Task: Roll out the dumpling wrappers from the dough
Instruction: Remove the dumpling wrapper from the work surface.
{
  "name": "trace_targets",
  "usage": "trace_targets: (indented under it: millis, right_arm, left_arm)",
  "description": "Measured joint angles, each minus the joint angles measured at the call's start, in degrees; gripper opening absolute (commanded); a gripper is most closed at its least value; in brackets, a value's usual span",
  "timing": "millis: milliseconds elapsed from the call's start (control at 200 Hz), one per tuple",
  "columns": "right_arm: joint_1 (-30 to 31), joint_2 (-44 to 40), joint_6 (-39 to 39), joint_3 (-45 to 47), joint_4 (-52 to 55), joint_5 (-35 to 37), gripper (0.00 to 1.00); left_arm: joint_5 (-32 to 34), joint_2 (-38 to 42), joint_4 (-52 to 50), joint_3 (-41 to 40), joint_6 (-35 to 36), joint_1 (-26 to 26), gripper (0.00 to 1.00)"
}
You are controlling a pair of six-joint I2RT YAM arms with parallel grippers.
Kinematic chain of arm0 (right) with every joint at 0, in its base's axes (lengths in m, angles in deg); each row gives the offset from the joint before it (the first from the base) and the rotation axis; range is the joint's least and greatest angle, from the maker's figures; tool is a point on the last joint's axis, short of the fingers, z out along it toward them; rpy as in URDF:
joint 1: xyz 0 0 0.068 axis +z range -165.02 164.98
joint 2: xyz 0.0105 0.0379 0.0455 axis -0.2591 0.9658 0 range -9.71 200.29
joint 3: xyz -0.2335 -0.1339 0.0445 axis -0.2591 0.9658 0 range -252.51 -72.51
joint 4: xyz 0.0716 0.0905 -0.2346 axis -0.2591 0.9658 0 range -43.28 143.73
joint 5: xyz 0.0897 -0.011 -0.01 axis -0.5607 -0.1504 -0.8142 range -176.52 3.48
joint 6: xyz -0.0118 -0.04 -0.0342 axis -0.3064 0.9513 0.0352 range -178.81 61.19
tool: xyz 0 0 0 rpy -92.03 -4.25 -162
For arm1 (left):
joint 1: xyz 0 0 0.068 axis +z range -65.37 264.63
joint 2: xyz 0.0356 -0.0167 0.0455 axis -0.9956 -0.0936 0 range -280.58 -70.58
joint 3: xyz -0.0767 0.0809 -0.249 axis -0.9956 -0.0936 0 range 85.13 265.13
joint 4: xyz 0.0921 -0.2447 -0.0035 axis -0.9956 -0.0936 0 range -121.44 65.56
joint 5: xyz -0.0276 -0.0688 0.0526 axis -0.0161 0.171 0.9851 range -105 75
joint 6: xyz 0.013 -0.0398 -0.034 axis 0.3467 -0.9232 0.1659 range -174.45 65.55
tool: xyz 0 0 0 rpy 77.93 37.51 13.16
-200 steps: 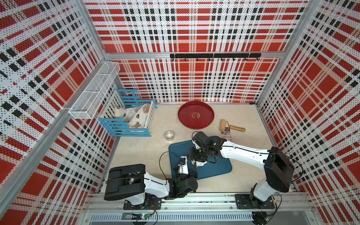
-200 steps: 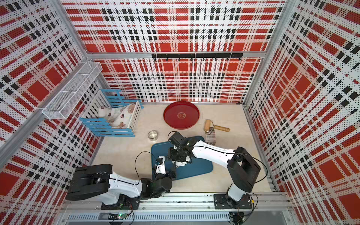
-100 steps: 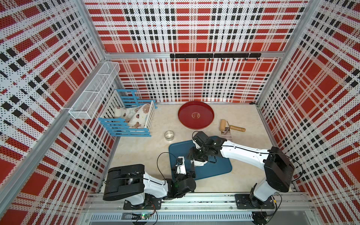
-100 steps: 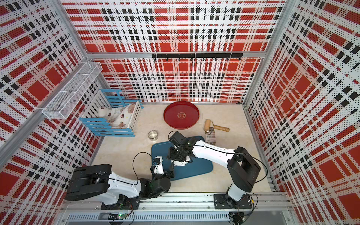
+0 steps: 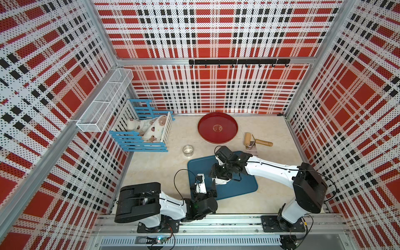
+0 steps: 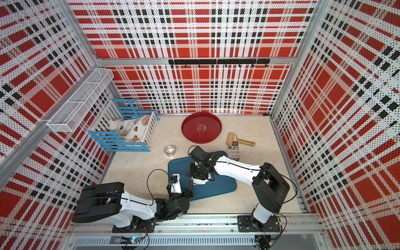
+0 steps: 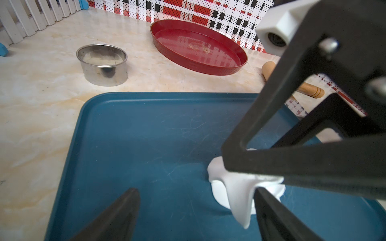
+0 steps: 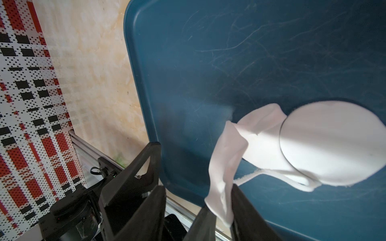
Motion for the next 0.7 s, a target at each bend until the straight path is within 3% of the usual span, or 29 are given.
trace_targets:
  millis: [696]
  right_arm:
    - [-0.59, -0.39, -0.09, 0.26, 0.0, -0.68, 0.54]
  left_arm:
    - [-1.57, -1.99, 0.37, 1.33, 2.29, 0.48, 0.9]
